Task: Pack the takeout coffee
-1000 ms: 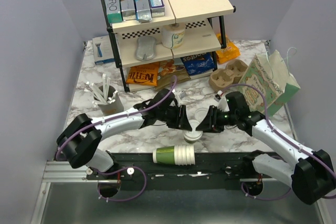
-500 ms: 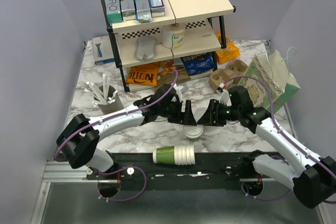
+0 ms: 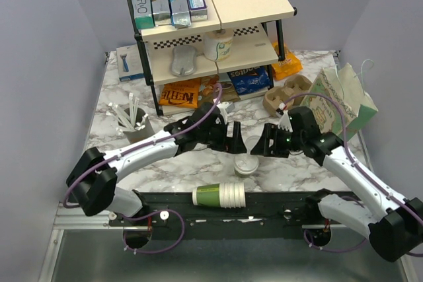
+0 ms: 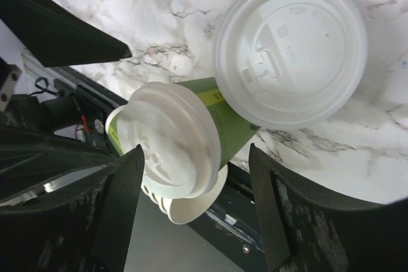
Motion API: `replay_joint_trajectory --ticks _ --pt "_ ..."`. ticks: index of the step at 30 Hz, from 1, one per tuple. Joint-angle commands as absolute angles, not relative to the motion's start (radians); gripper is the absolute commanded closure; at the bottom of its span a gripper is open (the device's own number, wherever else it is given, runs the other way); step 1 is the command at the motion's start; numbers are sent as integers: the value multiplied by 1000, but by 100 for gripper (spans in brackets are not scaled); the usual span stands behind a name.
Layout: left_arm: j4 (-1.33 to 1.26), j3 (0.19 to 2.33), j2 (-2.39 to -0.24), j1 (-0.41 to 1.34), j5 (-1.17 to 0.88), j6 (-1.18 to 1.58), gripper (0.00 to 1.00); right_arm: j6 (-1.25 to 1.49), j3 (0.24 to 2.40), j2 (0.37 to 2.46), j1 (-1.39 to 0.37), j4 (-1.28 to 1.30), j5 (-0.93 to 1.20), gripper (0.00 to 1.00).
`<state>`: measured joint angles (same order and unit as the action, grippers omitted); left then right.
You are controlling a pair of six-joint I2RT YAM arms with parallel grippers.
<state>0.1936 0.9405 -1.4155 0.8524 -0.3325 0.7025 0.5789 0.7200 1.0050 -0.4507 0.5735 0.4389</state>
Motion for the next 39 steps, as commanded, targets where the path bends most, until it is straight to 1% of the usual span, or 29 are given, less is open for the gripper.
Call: replay_joint_trajectory --ticks 1,2,3,4,5,7,8,9,11,12,14,17,20,23,25,27,29,33,36,37,39 --pt "213 939 -1316 854 -261 686 1 500 752 902 -456 609 379 23" --pt "231 933 -1298 854 -244 686 1 456 749 873 -456 606 394 23" --pt "241 917 -1260 854 -220 687 1 428 732 801 -456 600 419 23" --pt "251 907 -1238 853 -168 690 1 419 715 770 -456 591 458 22" --pt "270 891 -1220 851 -132 704 1 454 692 732 -457 574 477 22" --pt "288 845 -1164 844 -80 715 1 491 606 648 -526 523 505 21" --pt "323 833 -1149 830 -34 721 1 526 583 625 -573 519 474 21" --pt "334 810 -1120 824 -23 735 1 541 569 606 -680 529 433 21" --pt "345 781 -1092 810 -11 745 1 599 534 569 -773 538 343 20" --pt "353 761 -1074 798 -9 750 1 627 519 566 -820 529 342 20" --pt "379 752 -1063 788 -8 759 1 682 451 557 -845 482 389 20" --pt "390 736 -1048 779 25 768 1 713 407 542 -891 439 358 20" --pt "397 727 -1028 775 31 779 1 735 378 554 -917 381 356 20" --pt "429 741 -999 772 63 779 1 759 336 615 -963 278 348 21" --pt "443 752 -976 769 86 776 1 755 344 667 -1020 223 322 22" --pt "469 767 -963 764 98 770 1 736 371 702 -1076 225 269 22" --pt "497 778 -956 761 107 770 1 736 393 762 -1095 229 233 24" --pt "518 805 -913 759 126 772 1 785 385 845 -1155 148 198 27" --pt "549 837 -881 759 153 765 1 761 411 880 -1184 149 134 35" --pt "561 847 -871 759 161 762 1 759 416 884 -1189 152 115 40" --pt "583 871 -842 759 178 755 1 753 423 877 -1200 138 84 44"
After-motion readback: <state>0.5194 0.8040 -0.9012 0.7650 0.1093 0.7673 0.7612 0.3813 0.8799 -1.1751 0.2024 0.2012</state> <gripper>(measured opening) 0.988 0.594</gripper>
